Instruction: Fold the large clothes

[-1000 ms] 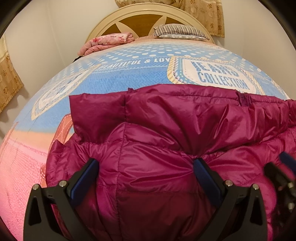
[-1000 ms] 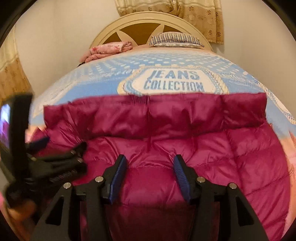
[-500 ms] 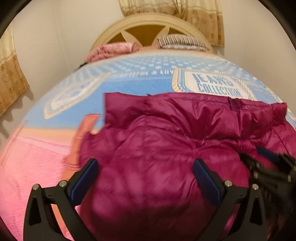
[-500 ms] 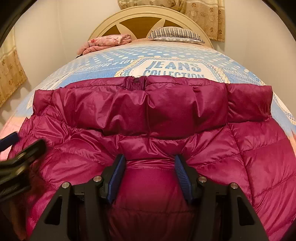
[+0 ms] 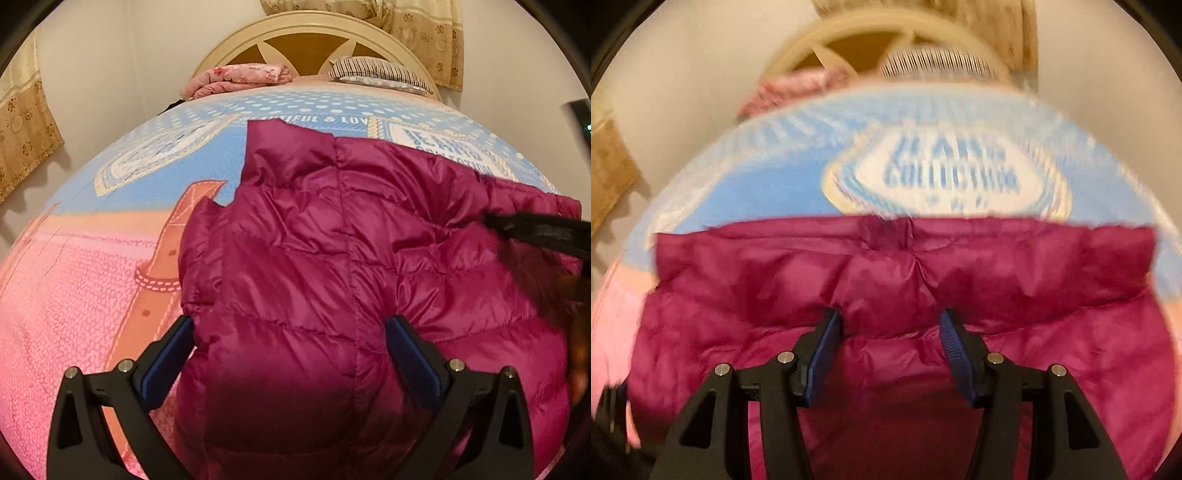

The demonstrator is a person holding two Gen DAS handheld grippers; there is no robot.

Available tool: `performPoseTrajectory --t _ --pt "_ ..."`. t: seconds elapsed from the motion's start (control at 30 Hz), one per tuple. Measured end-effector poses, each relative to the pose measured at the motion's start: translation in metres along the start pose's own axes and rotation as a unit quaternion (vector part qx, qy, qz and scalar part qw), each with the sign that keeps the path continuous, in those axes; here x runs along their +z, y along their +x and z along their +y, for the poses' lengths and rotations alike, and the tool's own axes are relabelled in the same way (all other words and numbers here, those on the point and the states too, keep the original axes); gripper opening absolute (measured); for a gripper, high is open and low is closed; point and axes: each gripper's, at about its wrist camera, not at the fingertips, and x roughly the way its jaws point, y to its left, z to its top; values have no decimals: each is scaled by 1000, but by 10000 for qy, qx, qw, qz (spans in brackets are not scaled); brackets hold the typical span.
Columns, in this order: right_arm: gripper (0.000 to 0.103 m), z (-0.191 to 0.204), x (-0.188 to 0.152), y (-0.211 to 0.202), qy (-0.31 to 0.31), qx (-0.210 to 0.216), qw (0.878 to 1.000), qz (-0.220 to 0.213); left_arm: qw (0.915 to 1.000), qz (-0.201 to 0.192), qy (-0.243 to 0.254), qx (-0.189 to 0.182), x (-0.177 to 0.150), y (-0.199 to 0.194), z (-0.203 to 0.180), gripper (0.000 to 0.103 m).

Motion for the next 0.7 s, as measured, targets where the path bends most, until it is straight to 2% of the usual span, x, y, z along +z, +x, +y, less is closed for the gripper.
performPoseTrajectory --t 0.03,0.17,0.27,0.37,0.43,0.5,0.7 --pt "57 1 1 10 -40 -40 9999 110 10000 18 -16 -36 1 0 0 103" --pt "57 12 -4 14 -350 -321 9989 32 9998 89 -109 -118 2 3 2 103" --pt "57 2 -5 1 -208 -202 9996 -7 9997 132 -136 -170 0 3 4 103" --pt "57 -3 -26 -40 -234 -95 9991 -344 9991 180 -254 -305 1 5 9 103" --pt "57 -3 -49 -62 -270 15 9987 -423 9990 180 -265 -306 1 5 9 103" --pt "57 -2 -68 -75 -341 -53 9982 -492 9993 156 -229 -264 0 3 9 103" --pt "59 2 -104 -63 -491 -194 9967 -623 9994 132 -256 -170 -8 -15 17 103"
